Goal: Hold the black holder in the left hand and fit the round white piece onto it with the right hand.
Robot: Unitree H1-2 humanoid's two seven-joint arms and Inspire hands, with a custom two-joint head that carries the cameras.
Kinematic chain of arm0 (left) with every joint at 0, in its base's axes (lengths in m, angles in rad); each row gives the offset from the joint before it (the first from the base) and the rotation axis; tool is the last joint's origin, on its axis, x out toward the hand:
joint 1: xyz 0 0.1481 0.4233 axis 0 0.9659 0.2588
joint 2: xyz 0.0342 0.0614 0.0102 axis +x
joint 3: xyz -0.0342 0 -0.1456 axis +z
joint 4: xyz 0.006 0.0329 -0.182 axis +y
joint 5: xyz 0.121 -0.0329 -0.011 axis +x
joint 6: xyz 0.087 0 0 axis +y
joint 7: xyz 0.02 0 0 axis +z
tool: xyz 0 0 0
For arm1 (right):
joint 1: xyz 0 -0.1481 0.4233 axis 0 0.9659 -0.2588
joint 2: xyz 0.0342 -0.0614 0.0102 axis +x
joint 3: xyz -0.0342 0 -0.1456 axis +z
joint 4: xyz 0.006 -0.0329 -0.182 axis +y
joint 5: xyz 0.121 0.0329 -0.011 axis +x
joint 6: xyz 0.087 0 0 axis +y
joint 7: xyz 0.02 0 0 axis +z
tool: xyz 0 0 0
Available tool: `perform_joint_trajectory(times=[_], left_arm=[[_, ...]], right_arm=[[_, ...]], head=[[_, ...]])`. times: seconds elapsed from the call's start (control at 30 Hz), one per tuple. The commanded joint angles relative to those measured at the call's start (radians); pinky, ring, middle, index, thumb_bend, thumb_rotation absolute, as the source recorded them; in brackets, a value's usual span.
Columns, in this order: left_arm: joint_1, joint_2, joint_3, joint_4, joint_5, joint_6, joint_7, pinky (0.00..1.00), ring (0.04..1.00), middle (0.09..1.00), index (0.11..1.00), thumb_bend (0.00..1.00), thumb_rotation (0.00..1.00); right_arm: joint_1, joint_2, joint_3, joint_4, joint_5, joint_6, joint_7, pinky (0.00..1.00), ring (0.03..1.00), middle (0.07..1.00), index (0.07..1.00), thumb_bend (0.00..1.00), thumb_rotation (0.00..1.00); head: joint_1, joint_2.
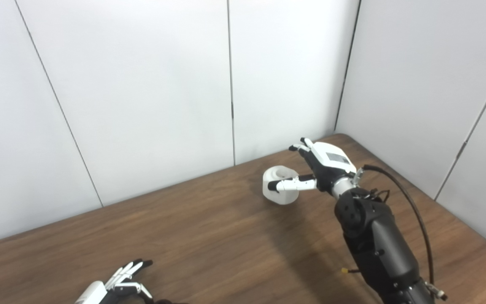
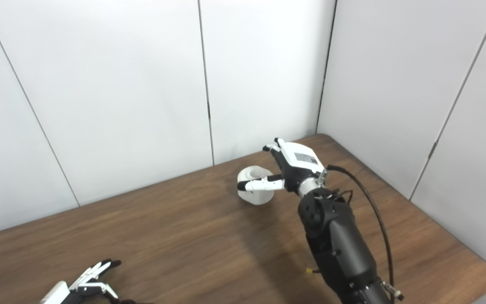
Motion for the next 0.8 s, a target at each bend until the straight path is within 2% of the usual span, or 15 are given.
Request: perform_joint_trajectory(times=[0.0,0.23,0.57,0.77], left_arm=[[0.087,0.048,-0.036,0.14,0.02,0.019,-0.029,1.0,1.0,0.963,0.48,0.52,0.06],[0.084,0.049,-0.039,0.148,0.022,0.019,-0.017,1.0,1.0,0.958,0.48,0.52,0.06],[0.08,0.057,-0.065,0.149,0.03,0.019,-0.003,1.0,1.0,0.959,0.48,0.52,0.06],[0.077,0.059,-0.078,0.149,0.024,0.019,0.006,1.0,1.0,0.957,0.48,0.52,0.06]], right_arm=[[-0.061,-0.018,-0.012,0.012,0.007,0.004,-0.067,0.82,0.969,1.0,0.917,1.0,0.84],[-0.065,-0.03,-0.013,0.088,0.054,0.004,-0.125,0.83,0.966,1.0,0.917,1.0,0.78],[-0.063,-0.052,-0.018,0.127,0.095,0.004,-0.159,0.83,0.964,1.0,0.922,1.0,0.74],[-0.068,-0.061,0.0,0.15,0.106,0.004,-0.175,0.82,0.958,1.0,0.905,1.0,0.7]], head=[[-0.001,-0.001],[0.0,-0.002],[-0.001,-0.002],[0.003,0.002]])
